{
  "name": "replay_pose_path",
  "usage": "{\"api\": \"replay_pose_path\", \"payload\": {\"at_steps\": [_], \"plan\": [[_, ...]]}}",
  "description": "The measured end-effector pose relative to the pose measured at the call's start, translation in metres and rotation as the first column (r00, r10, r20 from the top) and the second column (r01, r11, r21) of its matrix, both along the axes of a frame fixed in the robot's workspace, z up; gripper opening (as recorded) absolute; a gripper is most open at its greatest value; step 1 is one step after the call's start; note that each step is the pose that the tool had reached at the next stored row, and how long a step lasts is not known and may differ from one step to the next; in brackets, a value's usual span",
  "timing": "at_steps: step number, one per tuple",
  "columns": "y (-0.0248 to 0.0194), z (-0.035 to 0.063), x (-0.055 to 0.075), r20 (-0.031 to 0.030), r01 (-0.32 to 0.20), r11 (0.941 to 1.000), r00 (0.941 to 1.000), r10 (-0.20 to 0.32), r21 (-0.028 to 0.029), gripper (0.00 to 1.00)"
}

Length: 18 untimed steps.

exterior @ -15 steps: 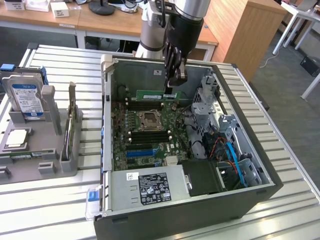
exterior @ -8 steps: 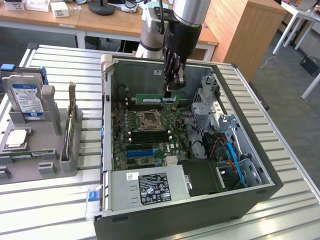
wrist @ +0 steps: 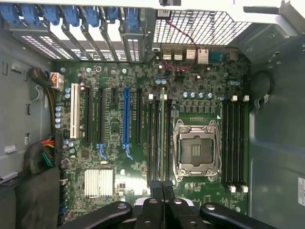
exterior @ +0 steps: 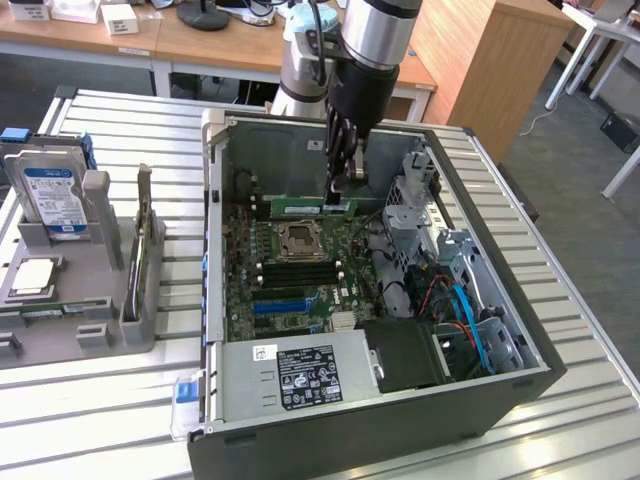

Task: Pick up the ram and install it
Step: 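Insert the ram into the slot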

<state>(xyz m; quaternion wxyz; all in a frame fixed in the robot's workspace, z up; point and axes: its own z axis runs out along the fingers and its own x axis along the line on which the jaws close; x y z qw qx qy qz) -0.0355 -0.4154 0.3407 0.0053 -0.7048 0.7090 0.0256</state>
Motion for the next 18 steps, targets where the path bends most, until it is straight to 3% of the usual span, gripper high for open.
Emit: {"api": "replay_pose_path", "payload": {"at_steps": [18], "plan": [[0.0, -0.0296, 0.0, 0.0, 0.001, 1.0, 1.0, -0.001, 0.0, 0.12]]}}
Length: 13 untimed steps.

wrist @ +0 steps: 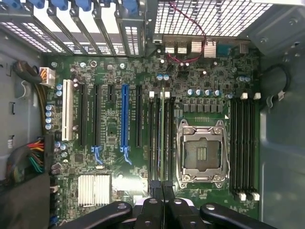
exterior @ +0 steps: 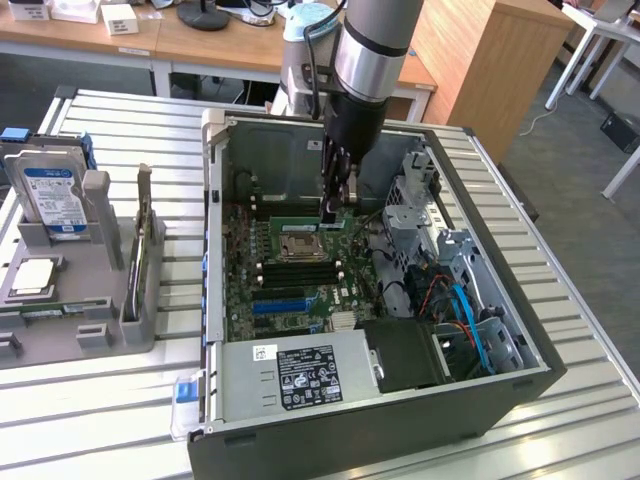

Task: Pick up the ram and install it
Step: 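Insert the ram into the slot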

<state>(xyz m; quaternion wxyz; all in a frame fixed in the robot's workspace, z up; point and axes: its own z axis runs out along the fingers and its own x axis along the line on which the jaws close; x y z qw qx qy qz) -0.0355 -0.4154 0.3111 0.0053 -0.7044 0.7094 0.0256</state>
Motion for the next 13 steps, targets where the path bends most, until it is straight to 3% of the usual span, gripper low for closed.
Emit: {"api": "replay_pose_path", "payload": {"at_steps": [13], "plan": [[0.0, -0.0137, 0.0, 0.0, 0.005, 1.0, 1.0, -0.005, 0.0, 0.12]]}}
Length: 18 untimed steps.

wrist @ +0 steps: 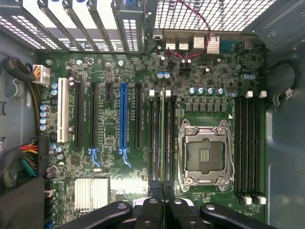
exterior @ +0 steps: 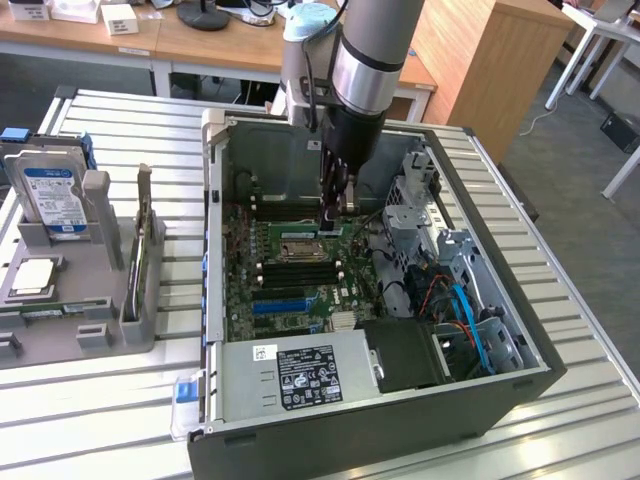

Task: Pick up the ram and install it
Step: 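Insert the ram into the slot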

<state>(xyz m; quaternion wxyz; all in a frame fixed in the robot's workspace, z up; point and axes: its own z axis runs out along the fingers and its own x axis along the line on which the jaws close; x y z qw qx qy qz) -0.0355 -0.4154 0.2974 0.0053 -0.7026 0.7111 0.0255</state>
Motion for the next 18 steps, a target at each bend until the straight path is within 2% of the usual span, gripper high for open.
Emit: {"api": "replay_pose_path", "payload": {"at_steps": [10, 18], "plan": [[0.0, -0.0098, 0.0, 0.0, 0.013, 0.9999, 0.9999, -0.013, 0.0, 0.12], [-0.0009, -0.0104, -0.0001, 0.0001, 0.014, 0.9999, 0.9999, -0.014, 0.0004, 0.12]]}}
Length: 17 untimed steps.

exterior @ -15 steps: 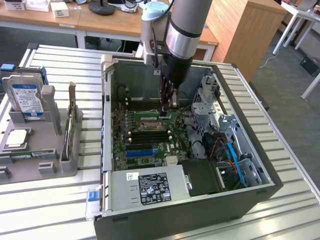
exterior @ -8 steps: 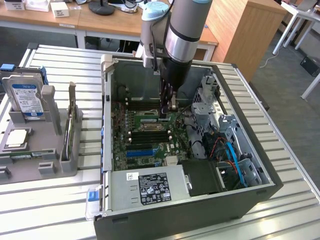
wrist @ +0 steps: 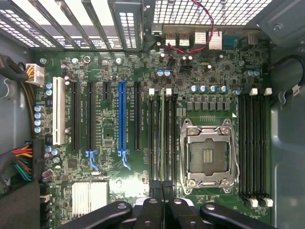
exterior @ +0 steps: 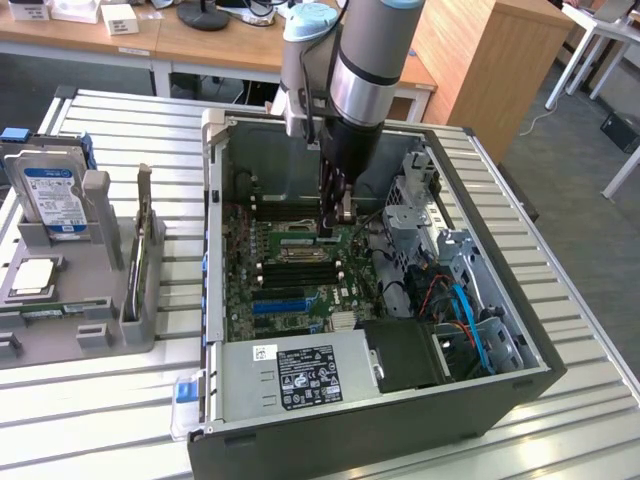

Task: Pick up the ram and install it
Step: 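Insert the ram into the slot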

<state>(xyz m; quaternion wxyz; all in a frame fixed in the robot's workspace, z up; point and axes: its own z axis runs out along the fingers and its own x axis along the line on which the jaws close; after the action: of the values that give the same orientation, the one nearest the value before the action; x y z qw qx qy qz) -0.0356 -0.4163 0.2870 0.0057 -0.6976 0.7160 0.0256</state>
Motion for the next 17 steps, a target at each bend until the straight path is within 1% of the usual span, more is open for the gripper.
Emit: {"api": "replay_pose_path", "payload": {"at_steps": [7, 11, 13, 17], "plan": [[-0.0045, 0.0001, 0.0001, -0.0001, 0.0, 1.0, 1.0, 0.0, 0.0007, 0.12], [-0.0071, 0.0001, 0.0001, -0.0001, 0.0, 1.0, 1.0, 0.0, 0.0047, 0.12], [-0.0075, 0.0001, 0.0, -0.0001, 0.0, 1.0, 1.0, 0.0, 0.0058, 0.12], [-0.0077, -0.0022, 0.0001, -0.0001, 0.0, 1.0, 1.0, 0.0, 0.0058, 0.12]]}}
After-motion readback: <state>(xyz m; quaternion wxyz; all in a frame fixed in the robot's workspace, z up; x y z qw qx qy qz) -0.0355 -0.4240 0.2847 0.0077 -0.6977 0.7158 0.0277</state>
